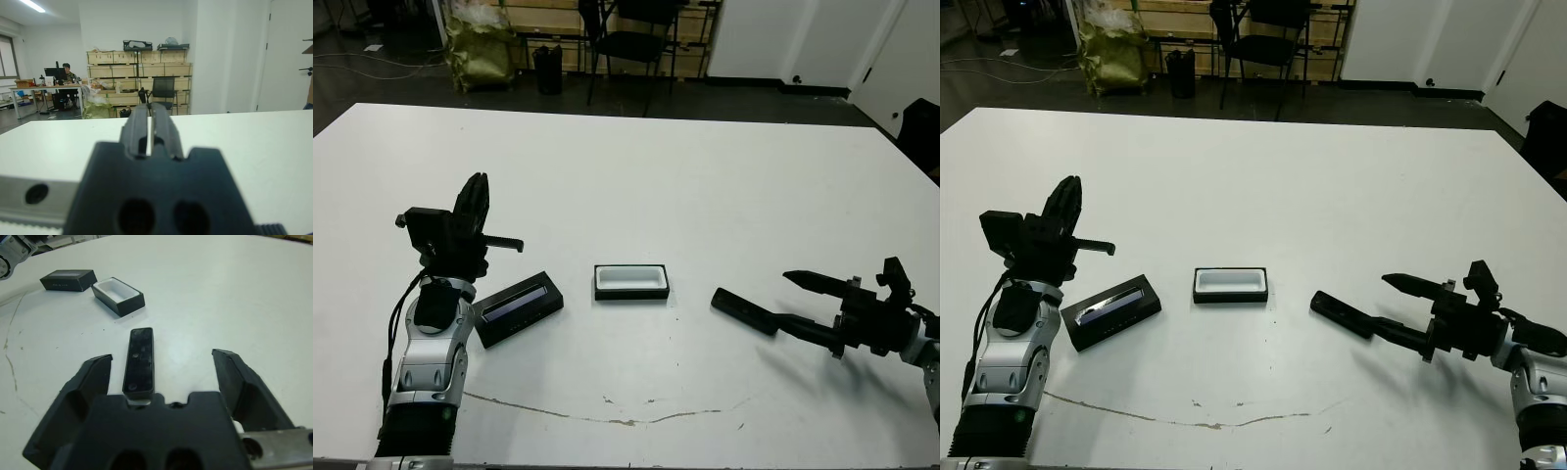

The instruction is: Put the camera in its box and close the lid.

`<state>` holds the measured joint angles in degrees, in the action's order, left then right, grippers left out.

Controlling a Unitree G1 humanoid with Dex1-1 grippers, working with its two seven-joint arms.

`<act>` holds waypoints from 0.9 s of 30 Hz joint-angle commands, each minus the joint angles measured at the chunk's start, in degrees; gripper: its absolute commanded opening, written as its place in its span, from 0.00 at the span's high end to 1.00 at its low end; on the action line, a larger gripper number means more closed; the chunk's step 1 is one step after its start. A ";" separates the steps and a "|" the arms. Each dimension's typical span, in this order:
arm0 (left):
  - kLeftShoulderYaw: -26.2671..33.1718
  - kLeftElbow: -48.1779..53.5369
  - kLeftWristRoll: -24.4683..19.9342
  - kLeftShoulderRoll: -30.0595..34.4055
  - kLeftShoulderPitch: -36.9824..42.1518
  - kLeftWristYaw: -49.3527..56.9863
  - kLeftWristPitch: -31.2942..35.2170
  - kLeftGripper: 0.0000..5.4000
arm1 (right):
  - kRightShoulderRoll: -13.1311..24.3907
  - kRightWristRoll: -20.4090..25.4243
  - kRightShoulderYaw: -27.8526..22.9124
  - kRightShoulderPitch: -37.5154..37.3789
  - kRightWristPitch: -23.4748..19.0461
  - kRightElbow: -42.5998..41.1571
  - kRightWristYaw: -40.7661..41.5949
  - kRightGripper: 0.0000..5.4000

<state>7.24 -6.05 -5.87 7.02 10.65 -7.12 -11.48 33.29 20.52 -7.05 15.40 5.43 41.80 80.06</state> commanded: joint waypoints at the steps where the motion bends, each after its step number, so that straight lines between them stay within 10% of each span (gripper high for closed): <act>1: -0.08 -0.86 0.27 0.45 -0.67 -0.19 0.54 1.00 | 0.23 -1.38 0.54 -0.05 1.56 -0.48 -0.52 0.18; 14: 0.07 1.53 0.59 0.68 -1.19 0.50 3.57 1.00 | -1.20 -1.68 1.60 -2.76 3.52 -2.11 -0.41 0.43; 27: -0.18 3.72 1.83 0.93 -1.60 0.93 5.73 1.00 | -0.63 -2.22 2.29 -4.65 3.90 -4.75 -2.07 0.97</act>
<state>7.31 -2.50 -4.78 7.13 9.91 -6.50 -7.32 32.28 19.16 -5.08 11.48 8.97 37.10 78.23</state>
